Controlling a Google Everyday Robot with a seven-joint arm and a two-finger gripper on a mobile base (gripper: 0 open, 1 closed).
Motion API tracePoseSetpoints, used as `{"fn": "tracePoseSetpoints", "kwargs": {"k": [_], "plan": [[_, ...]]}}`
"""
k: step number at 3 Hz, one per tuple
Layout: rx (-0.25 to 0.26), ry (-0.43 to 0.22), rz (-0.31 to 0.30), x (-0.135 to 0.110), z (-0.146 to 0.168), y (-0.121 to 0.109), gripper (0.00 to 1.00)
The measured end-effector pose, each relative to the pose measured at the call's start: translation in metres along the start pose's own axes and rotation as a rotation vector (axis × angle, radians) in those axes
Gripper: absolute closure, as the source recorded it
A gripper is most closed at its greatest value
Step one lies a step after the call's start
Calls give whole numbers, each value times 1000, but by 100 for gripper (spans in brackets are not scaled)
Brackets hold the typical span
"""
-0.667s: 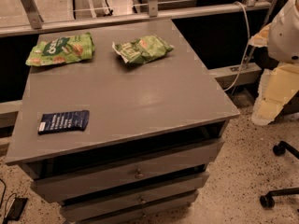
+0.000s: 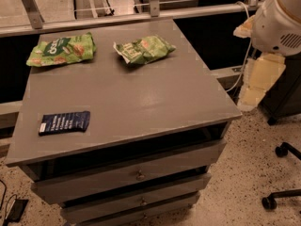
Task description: Move green jalapeno chip bag near rxbar blueberry
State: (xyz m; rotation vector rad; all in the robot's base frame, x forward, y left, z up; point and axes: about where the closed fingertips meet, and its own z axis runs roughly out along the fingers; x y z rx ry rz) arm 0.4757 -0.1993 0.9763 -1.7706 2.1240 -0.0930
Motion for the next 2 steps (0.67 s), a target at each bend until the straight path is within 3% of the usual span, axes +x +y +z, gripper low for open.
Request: {"fn": "tracePoseSetpoints", "kwargs": {"k": [2], "plan": [[35,-157,-169,-78,51,-73,0]]}}
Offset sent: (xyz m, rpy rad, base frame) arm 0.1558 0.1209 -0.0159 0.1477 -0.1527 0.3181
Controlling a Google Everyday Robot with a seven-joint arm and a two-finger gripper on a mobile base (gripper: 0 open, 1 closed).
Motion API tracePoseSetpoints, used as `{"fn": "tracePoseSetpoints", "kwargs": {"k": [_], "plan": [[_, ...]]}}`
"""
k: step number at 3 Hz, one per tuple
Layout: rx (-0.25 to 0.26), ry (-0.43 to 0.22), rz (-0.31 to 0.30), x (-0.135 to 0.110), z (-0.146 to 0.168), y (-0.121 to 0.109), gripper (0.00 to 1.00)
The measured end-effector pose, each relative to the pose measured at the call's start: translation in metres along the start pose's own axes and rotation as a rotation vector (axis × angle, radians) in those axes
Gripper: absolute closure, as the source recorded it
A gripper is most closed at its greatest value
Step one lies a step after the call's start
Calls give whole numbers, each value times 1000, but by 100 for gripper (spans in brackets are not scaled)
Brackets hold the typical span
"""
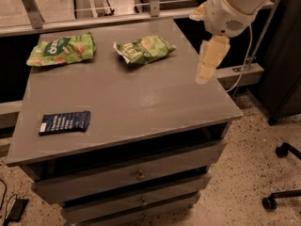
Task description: Move green jalapeno chip bag near rxbar blueberry
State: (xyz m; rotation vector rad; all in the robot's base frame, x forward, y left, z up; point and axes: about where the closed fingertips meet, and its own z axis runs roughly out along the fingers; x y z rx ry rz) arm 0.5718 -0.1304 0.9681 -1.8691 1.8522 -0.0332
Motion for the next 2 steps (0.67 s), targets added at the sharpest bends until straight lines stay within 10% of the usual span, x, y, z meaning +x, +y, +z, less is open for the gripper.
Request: {"fn": "tracePoseSetpoints", "kwargs": {"k": [2], "plan": [[45,-115,-113,-63,74,-68,0]]}}
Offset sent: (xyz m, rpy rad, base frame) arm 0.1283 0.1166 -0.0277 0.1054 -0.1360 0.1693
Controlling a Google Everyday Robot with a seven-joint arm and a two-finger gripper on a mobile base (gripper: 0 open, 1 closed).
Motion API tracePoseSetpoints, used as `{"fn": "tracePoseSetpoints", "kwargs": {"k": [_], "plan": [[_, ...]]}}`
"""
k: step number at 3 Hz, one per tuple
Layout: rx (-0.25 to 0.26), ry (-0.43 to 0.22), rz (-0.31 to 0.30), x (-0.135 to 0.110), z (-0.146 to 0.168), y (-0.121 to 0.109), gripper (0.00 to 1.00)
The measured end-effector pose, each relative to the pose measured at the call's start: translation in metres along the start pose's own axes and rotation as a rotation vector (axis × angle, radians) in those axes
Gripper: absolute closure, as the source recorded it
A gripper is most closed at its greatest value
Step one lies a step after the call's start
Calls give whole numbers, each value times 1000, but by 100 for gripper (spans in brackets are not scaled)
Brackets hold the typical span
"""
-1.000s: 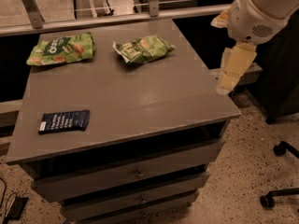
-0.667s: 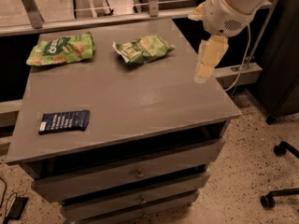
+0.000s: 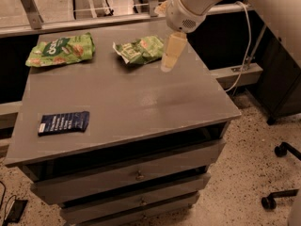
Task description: Move green jalapeno chip bag near rxbar blueberry
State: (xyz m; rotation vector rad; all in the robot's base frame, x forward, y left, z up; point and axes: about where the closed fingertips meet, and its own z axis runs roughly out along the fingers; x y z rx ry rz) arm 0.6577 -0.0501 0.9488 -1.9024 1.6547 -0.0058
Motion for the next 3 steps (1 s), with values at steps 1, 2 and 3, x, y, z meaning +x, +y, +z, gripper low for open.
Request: {"fn": "tracePoseSetpoints", "kwargs": {"k": [1,2,3], "plan": [[-1,-6,-2,-1,2,0,0],[22,-54,-7,-4,25,-11,0],[48,-51,-6,-1,48,-23,0]]}}
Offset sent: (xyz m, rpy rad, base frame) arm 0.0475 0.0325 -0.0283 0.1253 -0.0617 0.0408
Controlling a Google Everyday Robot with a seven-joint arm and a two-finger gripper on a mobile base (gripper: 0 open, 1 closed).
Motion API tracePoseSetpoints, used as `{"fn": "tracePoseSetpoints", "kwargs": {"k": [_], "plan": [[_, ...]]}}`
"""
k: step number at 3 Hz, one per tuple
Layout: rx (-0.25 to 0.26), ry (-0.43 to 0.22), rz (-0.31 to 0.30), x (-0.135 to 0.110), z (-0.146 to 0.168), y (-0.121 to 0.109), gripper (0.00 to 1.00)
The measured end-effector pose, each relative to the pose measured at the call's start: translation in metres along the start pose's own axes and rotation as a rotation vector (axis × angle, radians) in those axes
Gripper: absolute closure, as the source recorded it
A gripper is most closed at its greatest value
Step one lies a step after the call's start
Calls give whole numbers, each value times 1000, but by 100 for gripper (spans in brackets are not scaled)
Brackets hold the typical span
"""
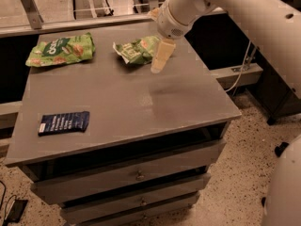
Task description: Move green jalapeno chip bag near rxbar blueberry
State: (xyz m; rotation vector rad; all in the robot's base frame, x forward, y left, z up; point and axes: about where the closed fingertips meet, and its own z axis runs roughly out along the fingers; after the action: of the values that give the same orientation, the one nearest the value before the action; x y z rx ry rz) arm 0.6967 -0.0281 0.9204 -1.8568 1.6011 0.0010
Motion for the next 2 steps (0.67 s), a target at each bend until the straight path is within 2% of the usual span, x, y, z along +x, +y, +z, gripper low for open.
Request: {"fn": "tracePoseSetpoints", "kwargs": {"k": [1,2], "plan": [[20,-1,20,10,23,-13,0],[10,-47,52,14,55,-19,0]]}}
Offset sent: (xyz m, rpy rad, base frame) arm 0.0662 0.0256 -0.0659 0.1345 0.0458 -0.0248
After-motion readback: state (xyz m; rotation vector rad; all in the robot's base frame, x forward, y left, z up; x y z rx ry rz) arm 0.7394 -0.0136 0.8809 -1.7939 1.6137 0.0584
